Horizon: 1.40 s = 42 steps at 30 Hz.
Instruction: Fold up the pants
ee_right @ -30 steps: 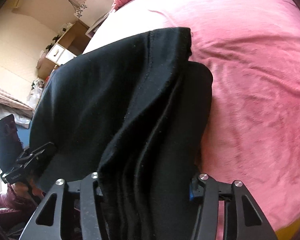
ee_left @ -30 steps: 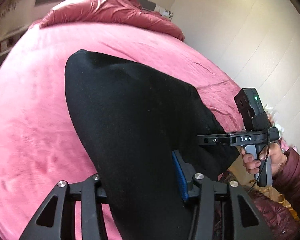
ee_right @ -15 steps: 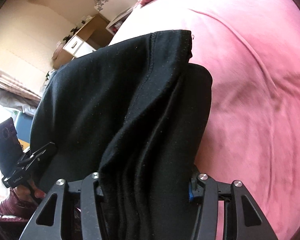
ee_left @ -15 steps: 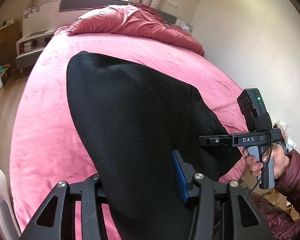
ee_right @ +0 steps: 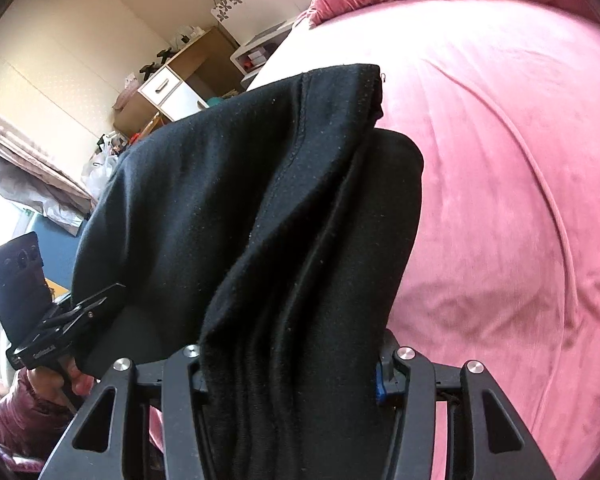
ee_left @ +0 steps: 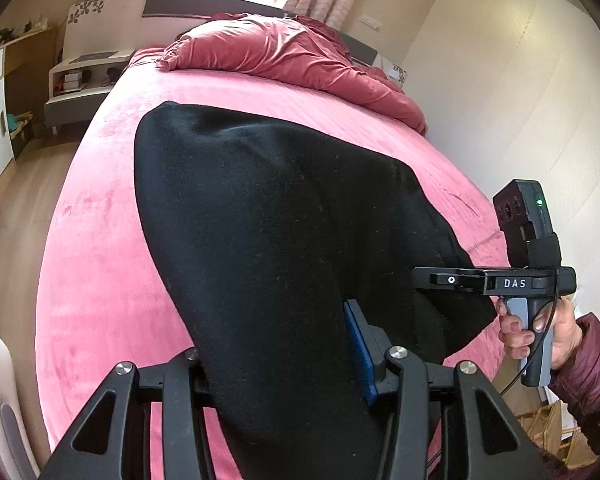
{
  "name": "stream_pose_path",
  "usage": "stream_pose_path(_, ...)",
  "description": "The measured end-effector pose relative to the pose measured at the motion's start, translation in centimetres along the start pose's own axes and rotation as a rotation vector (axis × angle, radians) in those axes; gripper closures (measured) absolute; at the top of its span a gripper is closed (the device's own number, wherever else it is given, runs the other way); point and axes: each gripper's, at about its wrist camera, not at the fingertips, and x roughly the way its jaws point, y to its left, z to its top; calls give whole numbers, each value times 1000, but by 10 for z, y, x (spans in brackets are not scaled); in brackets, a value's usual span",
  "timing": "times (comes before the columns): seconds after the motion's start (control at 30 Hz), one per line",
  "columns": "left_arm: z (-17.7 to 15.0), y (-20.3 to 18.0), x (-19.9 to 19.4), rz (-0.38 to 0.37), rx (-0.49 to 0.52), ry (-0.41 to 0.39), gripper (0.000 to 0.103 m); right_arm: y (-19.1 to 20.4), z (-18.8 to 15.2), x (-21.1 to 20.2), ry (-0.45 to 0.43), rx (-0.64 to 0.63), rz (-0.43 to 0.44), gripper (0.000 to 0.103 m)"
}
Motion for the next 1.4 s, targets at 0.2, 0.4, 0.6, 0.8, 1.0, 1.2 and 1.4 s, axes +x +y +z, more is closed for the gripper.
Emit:
stream_pose_path(0.2,38,23,12,-13,-19,-17,55,-2,35,-6,-46,-20,-5,52)
stream_pose_path(0.4,67,45,38,-29,-46,-1,55,-9,69,2,-60,-28,-24,52)
stream_pose_path(0.6,71,82,88,-14,-133,112,54,-22,82,33,-21,-12,-62,52)
stream_pose_path(0.8,55,101,116,8,-195,157,42,-43,75,76,43,54,-91,48)
stream_pose_path(1.0,54,96,108,54,-180,160,35,-57,72,51,20,73,-79,38)
stream_pose_path(1.2,50,92,87,116,-182,135,35,-41,58,5,-64,41,-128,39)
stream_pose_path(1.4,42,78,45,240,-157,24,38,-11,37,-14,-69,-27,-169,63)
